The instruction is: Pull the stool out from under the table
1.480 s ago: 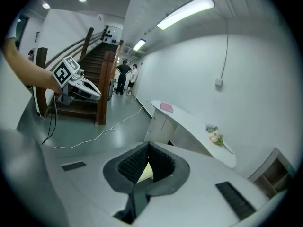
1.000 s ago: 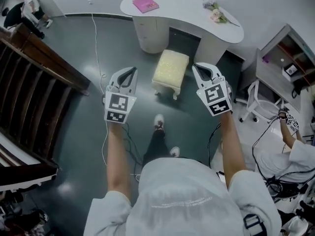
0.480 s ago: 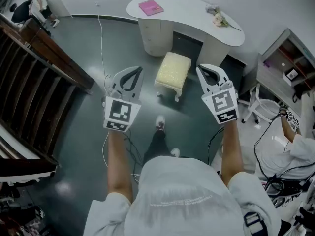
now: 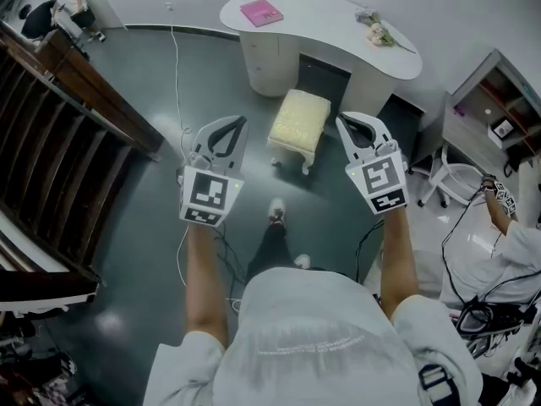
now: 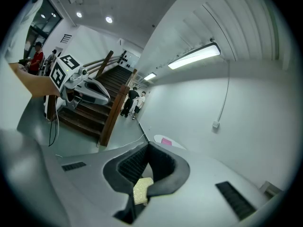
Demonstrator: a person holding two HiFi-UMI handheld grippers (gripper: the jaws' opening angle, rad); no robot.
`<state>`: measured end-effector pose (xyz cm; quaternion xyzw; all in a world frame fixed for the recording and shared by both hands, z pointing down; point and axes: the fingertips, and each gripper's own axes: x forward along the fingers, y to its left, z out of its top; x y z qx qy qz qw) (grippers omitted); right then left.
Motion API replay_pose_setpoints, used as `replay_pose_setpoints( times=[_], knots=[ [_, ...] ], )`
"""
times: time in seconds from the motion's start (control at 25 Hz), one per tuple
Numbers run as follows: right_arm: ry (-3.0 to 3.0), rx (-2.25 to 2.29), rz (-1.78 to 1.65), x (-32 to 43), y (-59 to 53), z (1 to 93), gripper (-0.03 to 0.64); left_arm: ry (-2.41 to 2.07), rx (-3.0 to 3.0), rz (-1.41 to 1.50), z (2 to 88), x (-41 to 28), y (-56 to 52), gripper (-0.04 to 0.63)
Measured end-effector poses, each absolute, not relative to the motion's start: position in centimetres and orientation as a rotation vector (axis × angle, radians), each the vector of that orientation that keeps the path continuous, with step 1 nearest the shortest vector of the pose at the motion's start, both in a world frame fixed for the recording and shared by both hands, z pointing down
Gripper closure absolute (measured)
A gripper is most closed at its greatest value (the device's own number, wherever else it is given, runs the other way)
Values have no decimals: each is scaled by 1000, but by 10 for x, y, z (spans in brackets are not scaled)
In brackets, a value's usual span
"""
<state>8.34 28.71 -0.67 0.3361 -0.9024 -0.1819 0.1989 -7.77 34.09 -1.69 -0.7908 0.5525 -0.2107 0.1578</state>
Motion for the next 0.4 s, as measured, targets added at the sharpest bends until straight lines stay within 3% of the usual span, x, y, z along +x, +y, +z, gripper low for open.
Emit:
replay_pose_setpoints(
  times=[0.4],
  knots=[
    [-2541,952,-501,78,292,-13,601,1575,-2254,-611,-23,-84,345,574]
  ],
)
